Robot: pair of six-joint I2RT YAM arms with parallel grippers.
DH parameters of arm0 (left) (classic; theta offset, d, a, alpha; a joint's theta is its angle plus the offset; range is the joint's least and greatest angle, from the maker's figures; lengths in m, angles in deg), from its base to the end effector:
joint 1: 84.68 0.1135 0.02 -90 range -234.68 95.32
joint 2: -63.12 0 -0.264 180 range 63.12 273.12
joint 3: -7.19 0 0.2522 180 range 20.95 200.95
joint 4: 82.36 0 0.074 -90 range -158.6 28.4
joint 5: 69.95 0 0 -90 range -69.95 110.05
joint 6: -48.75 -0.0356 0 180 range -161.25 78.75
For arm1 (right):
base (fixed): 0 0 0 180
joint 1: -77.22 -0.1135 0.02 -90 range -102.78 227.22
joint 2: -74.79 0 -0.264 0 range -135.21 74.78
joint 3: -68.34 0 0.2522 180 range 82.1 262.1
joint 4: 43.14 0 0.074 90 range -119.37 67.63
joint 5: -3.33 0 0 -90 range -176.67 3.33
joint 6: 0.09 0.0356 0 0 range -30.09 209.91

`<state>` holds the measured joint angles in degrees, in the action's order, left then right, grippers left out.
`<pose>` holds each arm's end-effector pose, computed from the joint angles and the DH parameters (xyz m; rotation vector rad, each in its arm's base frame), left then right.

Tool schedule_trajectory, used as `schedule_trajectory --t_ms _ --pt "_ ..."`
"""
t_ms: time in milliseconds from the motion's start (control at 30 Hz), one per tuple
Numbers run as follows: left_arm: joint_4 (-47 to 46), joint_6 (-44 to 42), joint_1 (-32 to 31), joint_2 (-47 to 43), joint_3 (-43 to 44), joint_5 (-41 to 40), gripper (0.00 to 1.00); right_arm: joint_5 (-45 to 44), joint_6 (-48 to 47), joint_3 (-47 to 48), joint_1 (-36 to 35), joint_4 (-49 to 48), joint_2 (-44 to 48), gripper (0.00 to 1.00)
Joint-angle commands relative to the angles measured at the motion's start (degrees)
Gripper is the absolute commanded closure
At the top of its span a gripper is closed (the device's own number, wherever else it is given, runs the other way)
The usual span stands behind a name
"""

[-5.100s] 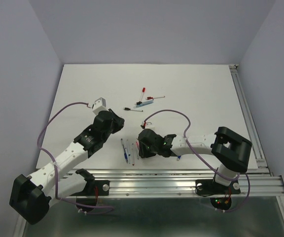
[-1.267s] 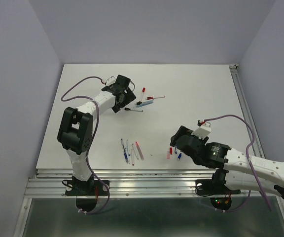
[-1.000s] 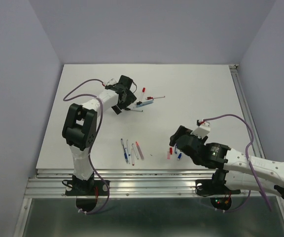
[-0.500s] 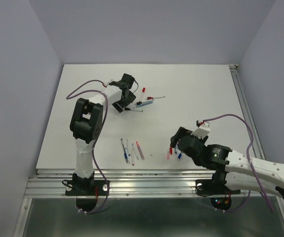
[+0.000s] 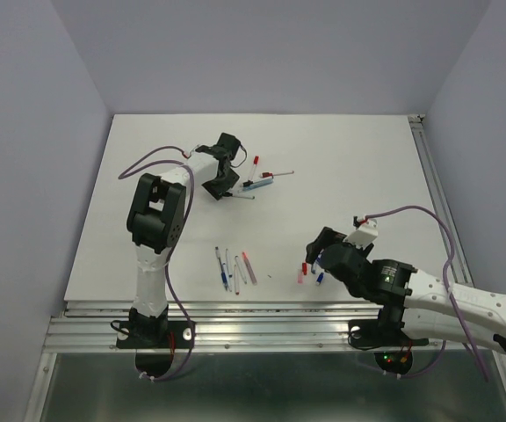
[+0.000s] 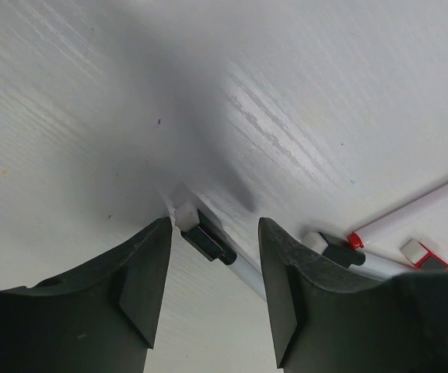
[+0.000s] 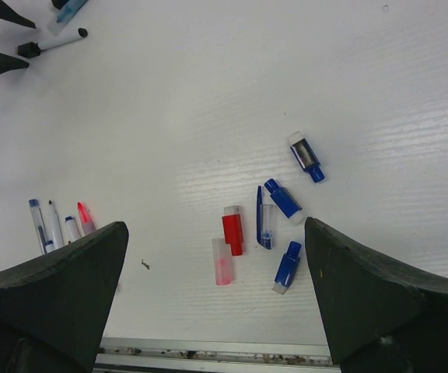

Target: Open the pen caps

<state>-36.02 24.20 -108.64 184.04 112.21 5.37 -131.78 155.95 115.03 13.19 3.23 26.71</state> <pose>0.4137 -0.1740 0.1749 -1.0033 2.4141 -0.2150 0.0938 0.1349 0.2304 0.3765 2.1097 0.3700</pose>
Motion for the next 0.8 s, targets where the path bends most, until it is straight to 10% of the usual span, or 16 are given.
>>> schedule_trajectory --t_ms 0,767 --pt "2.8 2.2 -1.0 2.1 2.3 -1.4 0.43 -4.1 2.3 -1.1 0.4 -0.2 1.4 0.00" --pt "9.5 3.3 -1.3 5.2 6.8 -5.4 0.60 -7.0 5.8 -3.3 0.3 2.5 7.6 0.00"
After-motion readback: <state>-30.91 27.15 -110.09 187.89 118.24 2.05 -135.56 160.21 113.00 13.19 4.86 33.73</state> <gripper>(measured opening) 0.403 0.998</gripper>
